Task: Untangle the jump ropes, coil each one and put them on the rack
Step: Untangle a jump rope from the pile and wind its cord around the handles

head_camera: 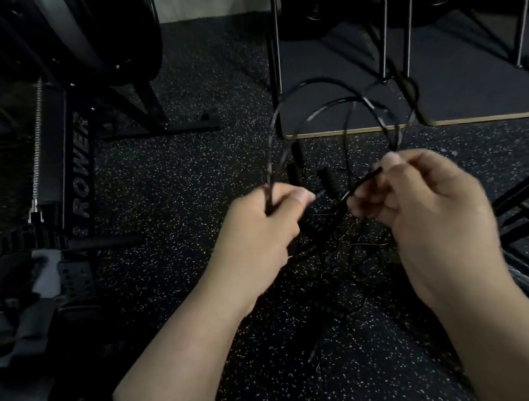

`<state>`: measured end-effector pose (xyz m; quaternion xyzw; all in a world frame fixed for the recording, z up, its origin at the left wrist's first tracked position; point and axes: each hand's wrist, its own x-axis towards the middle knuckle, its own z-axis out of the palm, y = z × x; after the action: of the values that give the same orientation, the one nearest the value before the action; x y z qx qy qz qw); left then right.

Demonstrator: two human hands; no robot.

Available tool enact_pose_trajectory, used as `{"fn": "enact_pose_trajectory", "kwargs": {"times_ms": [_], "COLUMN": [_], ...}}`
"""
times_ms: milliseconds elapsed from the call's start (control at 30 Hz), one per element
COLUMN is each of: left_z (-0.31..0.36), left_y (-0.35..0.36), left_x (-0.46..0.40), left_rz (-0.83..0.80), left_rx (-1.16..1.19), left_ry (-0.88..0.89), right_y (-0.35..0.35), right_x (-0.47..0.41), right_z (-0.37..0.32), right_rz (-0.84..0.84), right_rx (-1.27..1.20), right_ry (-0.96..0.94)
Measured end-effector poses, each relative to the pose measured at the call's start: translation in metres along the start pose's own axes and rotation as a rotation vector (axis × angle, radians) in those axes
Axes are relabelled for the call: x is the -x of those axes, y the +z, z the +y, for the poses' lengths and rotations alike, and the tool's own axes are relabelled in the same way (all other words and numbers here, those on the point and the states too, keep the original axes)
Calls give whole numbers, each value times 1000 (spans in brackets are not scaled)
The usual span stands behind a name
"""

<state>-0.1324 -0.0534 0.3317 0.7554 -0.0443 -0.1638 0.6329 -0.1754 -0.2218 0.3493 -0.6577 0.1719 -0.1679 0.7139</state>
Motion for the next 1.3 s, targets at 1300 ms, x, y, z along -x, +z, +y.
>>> {"fn": "enact_pose_trajectory", "kwargs": {"times_ms": [1300], "left_z": [-41], "left_y": [11], "left_x": [-11], "left_rz": [-215], "left_rx": [-288], "left_ry": [-27], "right_y": [-15], "right_x": [-16], "right_z": [-20], "right_rz": [-179], "right_rx": [-533], "right_ry": [-97]}}
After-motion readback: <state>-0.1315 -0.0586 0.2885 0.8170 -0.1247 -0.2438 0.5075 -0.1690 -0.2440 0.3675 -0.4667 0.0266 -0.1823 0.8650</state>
